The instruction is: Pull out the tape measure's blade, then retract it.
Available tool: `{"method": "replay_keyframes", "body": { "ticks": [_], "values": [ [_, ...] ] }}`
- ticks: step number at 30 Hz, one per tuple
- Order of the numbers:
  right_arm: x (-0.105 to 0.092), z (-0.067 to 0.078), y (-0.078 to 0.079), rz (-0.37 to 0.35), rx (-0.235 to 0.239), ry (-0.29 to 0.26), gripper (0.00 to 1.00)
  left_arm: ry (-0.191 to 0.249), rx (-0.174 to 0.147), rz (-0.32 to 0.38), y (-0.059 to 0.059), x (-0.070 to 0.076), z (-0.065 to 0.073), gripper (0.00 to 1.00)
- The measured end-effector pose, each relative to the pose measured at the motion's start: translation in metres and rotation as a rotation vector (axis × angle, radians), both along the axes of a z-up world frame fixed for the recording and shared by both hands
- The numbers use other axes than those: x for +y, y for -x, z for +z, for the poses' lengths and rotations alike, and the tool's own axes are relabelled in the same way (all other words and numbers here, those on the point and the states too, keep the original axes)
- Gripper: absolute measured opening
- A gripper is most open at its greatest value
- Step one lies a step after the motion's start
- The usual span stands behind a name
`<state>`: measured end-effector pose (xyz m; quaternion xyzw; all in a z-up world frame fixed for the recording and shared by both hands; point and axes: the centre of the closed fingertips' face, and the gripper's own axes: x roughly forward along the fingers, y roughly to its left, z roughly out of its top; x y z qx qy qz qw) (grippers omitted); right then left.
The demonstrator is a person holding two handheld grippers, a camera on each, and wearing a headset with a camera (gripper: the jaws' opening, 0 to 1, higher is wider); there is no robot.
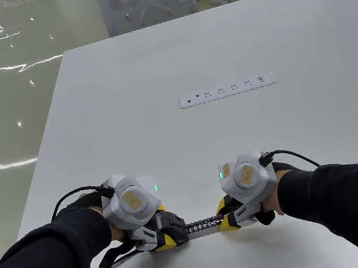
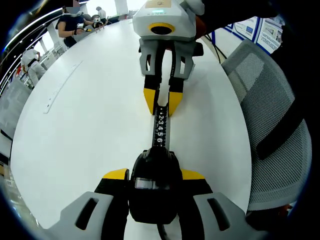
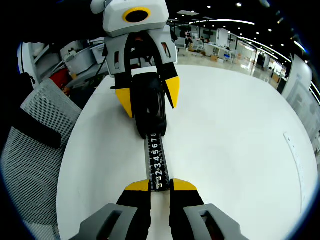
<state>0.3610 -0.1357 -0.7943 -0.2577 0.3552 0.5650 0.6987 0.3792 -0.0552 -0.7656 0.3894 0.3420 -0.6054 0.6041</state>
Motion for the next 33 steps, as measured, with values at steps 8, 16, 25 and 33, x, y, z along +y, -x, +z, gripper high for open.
{"method": "replay_keyframes", "body": {
  "ticks": [8, 16, 25, 33],
  "values": [
    [-0.005, 0.0, 0.002, -0.001, -0.001, 0.007, 0.08, -0.001, -0.002, -0.001, 0.0, 0.0, 0.0, 0.32],
    [-0.012, 0.0, 0.003, -0.01, 0.005, 0.011, 0.08, -0.003, -0.002, -0.003, 0.0, 0.0, 0.0, 0.32],
    [-0.018, -0.002, 0.003, -0.011, 0.007, 0.016, 0.08, -0.003, -0.003, -0.001, 0.0, 0.0, 0.0, 0.32],
    [-0.023, -0.003, 0.003, -0.019, 0.011, 0.017, 0.08, -0.004, -0.002, -0.002, 0.0, 0.0, -0.001, 0.32]
  ]
}}
